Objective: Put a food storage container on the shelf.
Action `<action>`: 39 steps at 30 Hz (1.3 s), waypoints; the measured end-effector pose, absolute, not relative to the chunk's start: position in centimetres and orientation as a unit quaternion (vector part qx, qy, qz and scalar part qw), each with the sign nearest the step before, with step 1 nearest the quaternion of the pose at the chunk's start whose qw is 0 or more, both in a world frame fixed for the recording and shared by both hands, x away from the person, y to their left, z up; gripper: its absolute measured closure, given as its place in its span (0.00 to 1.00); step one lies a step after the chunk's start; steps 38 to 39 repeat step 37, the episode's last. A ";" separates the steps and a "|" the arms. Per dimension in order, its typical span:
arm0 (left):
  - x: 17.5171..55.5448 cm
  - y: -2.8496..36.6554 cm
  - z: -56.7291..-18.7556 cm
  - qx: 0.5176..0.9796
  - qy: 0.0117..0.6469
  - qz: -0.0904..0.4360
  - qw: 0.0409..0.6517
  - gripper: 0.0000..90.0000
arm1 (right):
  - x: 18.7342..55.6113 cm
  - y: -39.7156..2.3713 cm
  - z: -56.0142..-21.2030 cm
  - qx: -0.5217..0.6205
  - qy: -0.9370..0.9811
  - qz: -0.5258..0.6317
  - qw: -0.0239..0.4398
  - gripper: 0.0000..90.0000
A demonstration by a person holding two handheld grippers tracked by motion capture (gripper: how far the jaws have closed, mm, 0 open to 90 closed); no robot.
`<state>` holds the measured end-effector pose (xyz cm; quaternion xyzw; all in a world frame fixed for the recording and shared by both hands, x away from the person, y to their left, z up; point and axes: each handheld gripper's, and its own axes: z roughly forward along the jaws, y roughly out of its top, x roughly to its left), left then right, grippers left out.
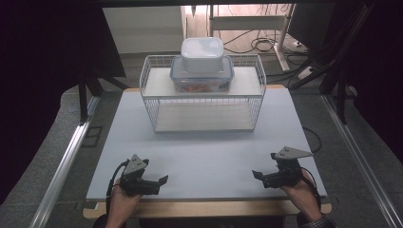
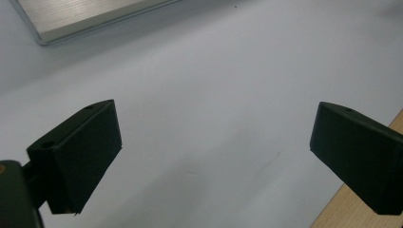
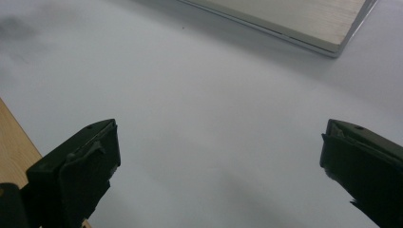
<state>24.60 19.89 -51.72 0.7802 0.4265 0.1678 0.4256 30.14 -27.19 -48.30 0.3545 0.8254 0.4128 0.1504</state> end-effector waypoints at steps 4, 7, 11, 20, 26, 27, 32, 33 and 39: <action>24.6 19.8 -52.0 0.785 0.427 0.167 0.417 0.03 | 30.0 -27.4 -48.7 0.356 0.827 0.406 0.154 0.00; 24.6 19.7 -52.2 0.787 0.427 0.164 0.414 0.03 | 30.0 -27.5 -49.1 0.356 0.831 0.397 0.158 0.00; 24.8 19.5 -52.7 0.795 0.426 0.159 0.403 0.03 | 30.2 -27.7 -49.6 0.360 0.833 0.391 0.155 0.00; 25.2 19.1 -53.3 0.806 0.423 0.143 0.389 0.03 | 30.4 -27.4 -50.7 0.360 0.841 0.377 0.143 0.00; 25.4 18.5 -53.8 0.821 0.417 0.134 0.367 0.02 | 30.4 -27.1 -51.1 0.357 0.847 0.371 0.135 0.00; 25.5 18.3 -53.9 0.824 0.415 0.132 0.362 0.01 | 30.4 -27.1 -51.2 0.356 0.848 0.369 0.133 0.00; 25.6 17.9 -54.2 0.833 0.413 0.127 0.346 0.01 | 30.5 -26.9 -51.4 0.351 0.854 0.362 0.129 0.00; 25.6 17.8 -54.3 0.835 0.412 0.127 0.342 0.01 | 30.5 -26.8 -51.5 0.350 0.855 0.360 0.129 0.00; 25.6 17.7 -54.3 0.836 0.412 0.125 0.341 0.01 | 30.5 -26.7 -51.6 0.348 0.858 0.355 0.127 0.00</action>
